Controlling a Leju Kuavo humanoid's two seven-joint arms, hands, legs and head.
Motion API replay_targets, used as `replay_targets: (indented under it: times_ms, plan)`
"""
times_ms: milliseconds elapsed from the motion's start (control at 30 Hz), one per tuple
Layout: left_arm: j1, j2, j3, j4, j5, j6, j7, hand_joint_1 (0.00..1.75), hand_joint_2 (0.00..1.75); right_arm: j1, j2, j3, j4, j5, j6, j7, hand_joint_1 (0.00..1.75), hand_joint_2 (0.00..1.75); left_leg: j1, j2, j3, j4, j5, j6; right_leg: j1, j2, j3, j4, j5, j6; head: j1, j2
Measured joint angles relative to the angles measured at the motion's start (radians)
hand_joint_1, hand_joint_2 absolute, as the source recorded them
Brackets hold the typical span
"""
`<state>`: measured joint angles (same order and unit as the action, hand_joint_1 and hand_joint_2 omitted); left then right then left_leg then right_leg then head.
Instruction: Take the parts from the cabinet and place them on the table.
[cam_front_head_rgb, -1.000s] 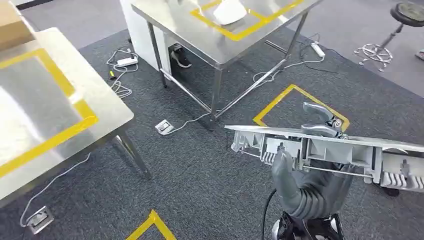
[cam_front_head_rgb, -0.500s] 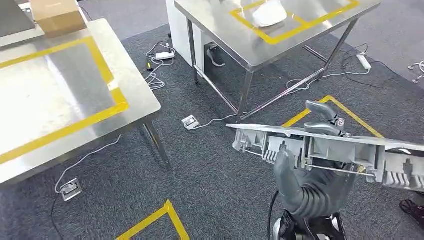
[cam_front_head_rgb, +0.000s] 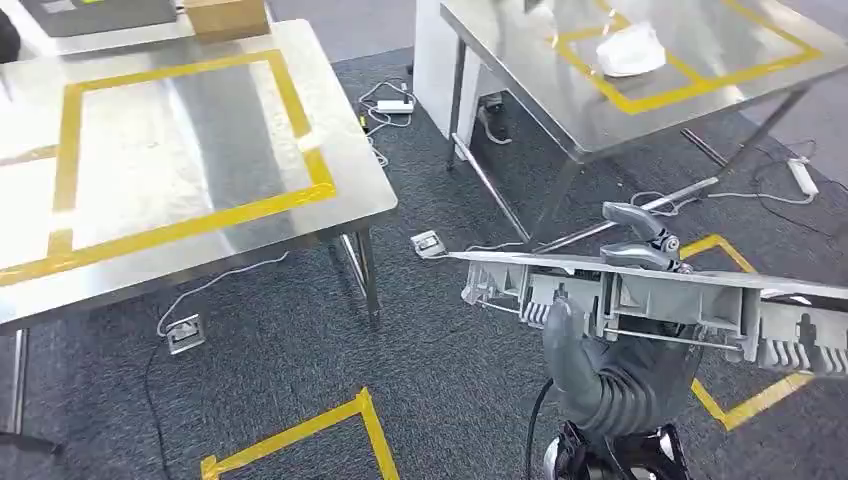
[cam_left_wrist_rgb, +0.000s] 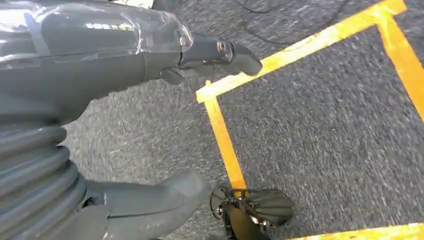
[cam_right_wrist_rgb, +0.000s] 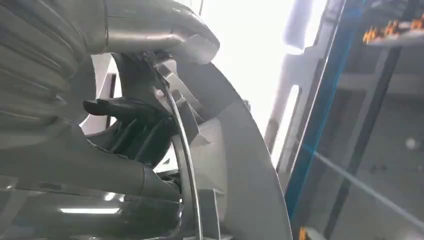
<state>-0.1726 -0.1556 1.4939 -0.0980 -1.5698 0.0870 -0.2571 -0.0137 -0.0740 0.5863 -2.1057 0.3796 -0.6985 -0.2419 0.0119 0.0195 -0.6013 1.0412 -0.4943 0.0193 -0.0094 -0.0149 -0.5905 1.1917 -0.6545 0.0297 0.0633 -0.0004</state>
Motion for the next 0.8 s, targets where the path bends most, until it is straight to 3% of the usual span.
replay_targets:
  times_ms: [33,67,100,133,200,233,267,300,367,400,433,467,533,567,600,633,700,733,767,800]
  plan:
    - [-0.001,0.0,0.0,0.0,0.0,0.0,0.0,0.0,1.75,0.001,0.0,0.0,0.0,-0.001,0.0,0.0,1.75,1.75,-0.002,-0.015,-0.004,0.0,0.003,0.004,0.001,0.007,-0.036,0.08,-0.032,0.001,0.006,0.0]
    - [-0.001,0.0,0.0,0.0,0.0,0.0,0.0,0.0,1.75,0.003,0.0,0.0,0.0,-0.002,0.0,0.0,1.75,1.75,-0.004,-0.031,-0.007,0.0,0.005,0.006,0.001,0.009,-0.059,0.128,-0.041,-0.002,0.011,0.0]
    - [0.0,0.0,0.0,0.0,0.0,0.0,0.0,0.0,1.75,0.005,0.0,0.0,0.0,-0.002,0.0,0.0,1.75,1.75,-0.007,-0.046,-0.007,0.0,0.007,0.008,0.001,0.01,-0.058,0.125,-0.025,-0.007,0.015,0.0]
    - [0.0,0.001,0.0,0.0,0.0,0.0,0.0,0.0,1.75,0.005,0.0,0.0,0.0,-0.002,0.0,0.0,1.75,1.75,-0.01,-0.061,-0.007,0.0,0.008,0.009,0.003,0.013,-0.041,0.084,0.01,-0.015,0.018,0.0]
    - [0.0,0.0,0.0,0.0,0.0,0.0,0.0,0.0,1.75,0.004,0.0,0.0,0.0,-0.002,0.0,0.0,1.75,1.75,-0.017,-0.091,-0.006,0.0,0.013,0.008,0.01,0.042,0.036,-0.09,0.111,-0.044,0.025,0.0]
    - [0.0,-0.005,0.0,0.0,0.0,0.0,0.0,0.0,1.75,0.002,0.0,0.0,0.0,-0.002,0.0,0.0,1.75,1.75,-0.01,-0.1,-0.008,-0.001,0.016,0.008,0.015,0.092,0.063,-0.155,0.122,-0.065,0.022,0.0]
    - [-0.003,-0.007,0.0,0.0,0.0,0.0,0.0,0.0,1.75,0.004,0.0,0.0,0.0,-0.003,0.0,0.0,1.75,1.75,-0.012,-0.114,-0.014,-0.001,0.022,0.001,0.012,0.104,0.066,-0.169,0.123,-0.071,0.009,0.0]
    - [-0.002,-0.008,0.0,0.0,0.0,0.0,-0.001,0.0,1.75,0.0,0.0,0.0,0.0,-0.003,0.0,0.0,1.75,1.75,-0.004,-0.121,-0.02,-0.002,0.027,-0.007,0.021,0.095,0.066,-0.171,0.125,-0.071,0.016,0.0]
    - [0.0,-0.009,0.0,0.001,0.0,0.0,-0.002,0.0,1.75,-0.007,0.0,0.0,0.0,-0.005,0.0,0.0,1.75,1.75,0.001,-0.142,-0.027,-0.009,0.038,-0.022,0.023,0.078,0.07,-0.185,0.127,-0.074,0.029,0.0]
    - [0.0,-0.009,0.0,0.0,0.0,0.0,-0.003,0.0,1.75,-0.011,0.001,0.0,0.0,-0.01,0.0,0.0,1.75,1.75,-0.008,-0.142,-0.026,-0.011,0.039,-0.026,0.011,0.059,0.079,-0.219,0.145,-0.07,0.029,0.0]
    - [0.003,-0.008,0.0,0.0,0.0,0.002,-0.007,0.0,1.75,-0.019,0.0,0.0,0.002,-0.016,0.0,0.001,1.75,1.75,-0.016,-0.055,-0.037,0.003,0.022,-0.026,0.01,0.045,0.089,-0.235,0.155,-0.06,0.028,0.0]
    - [0.001,-0.007,0.0,0.0,0.0,0.003,-0.009,0.0,1.75,-0.024,0.001,-0.001,0.003,-0.021,0.0,0.001,1.75,1.75,-0.011,-0.02,-0.061,0.049,-0.018,-0.03,0.009,0.036,0.089,-0.242,0.161,-0.065,0.011,0.0]
    - [-0.002,-0.007,0.0,0.001,0.0,0.004,-0.013,0.0,1.75,-0.034,0.0,-0.002,0.007,-0.028,0.0,0.005,1.75,1.75,0.0,-0.014,-0.123,0.19,-0.091,-0.043,0.008,0.007,0.085,-0.241,0.162,-0.063,-0.003,0.0]
    - [-0.002,-0.007,0.0,0.001,0.0,0.004,-0.013,0.0,1.75,-0.038,0.0,-0.002,0.01,-0.033,0.0,0.007,1.75,1.75,0.006,-0.017,-0.148,0.249,-0.111,-0.052,0.007,-0.008,0.084,-0.24,0.161,-0.062,-0.008,0.0]
    - [-0.001,-0.007,0.0,0.001,0.0,0.004,-0.012,0.0,1.75,-0.039,0.0,-0.002,0.012,-0.037,0.0,0.01,1.75,1.75,0.01,-0.017,-0.149,0.263,-0.105,-0.059,0.005,-0.015,0.083,-0.238,0.16,-0.059,-0.014,0.0]
    - [0.0,-0.007,0.0,0.001,0.0,0.004,-0.012,0.0,1.75,-0.039,-0.001,-0.003,0.013,-0.043,0.0,0.012,1.75,1.75,0.014,-0.016,-0.125,0.23,-0.08,-0.065,0.002,-0.022,0.082,-0.234,0.158,-0.052,-0.016,0.0]
    - [0.0,-0.005,0.0,0.001,0.0,0.004,-0.008,0.0,1.75,-0.04,0.0,-0.003,0.017,-0.053,0.0,0.012,1.75,1.75,0.022,-0.008,-0.022,0.066,-0.004,-0.075,-0.005,-0.034,0.08,-0.217,0.148,-0.037,-0.02,0.0]
    - [0.0,-0.004,0.0,0.0,0.0,0.004,-0.008,0.0,1.75,-0.041,0.0,-0.004,0.017,-0.059,0.0,0.01,1.75,1.75,0.025,0.001,0.014,-0.005,-0.004,-0.078,-0.006,-0.038,0.076,-0.203,0.141,-0.027,-0.024,0.0]
    - [-0.001,-0.005,0.0,0.0,0.0,0.003,-0.006,0.0,1.75,-0.041,0.0,-0.005,0.017,-0.066,-0.001,0.003,1.75,1.75,0.017,-0.003,0.02,-0.004,-0.01,-0.064,0.0,-0.038,0.065,-0.191,0.134,-0.017,-0.032,0.0]
    - [0.0,-0.004,0.0,0.0,0.0,0.003,-0.005,0.0,1.75,-0.041,0.0,-0.005,0.017,-0.073,-0.001,-0.001,1.75,1.75,0.016,-0.003,0.015,0.0,-0.011,-0.046,-0.001,-0.037,0.066,-0.19,0.134,-0.014,-0.023,0.0]
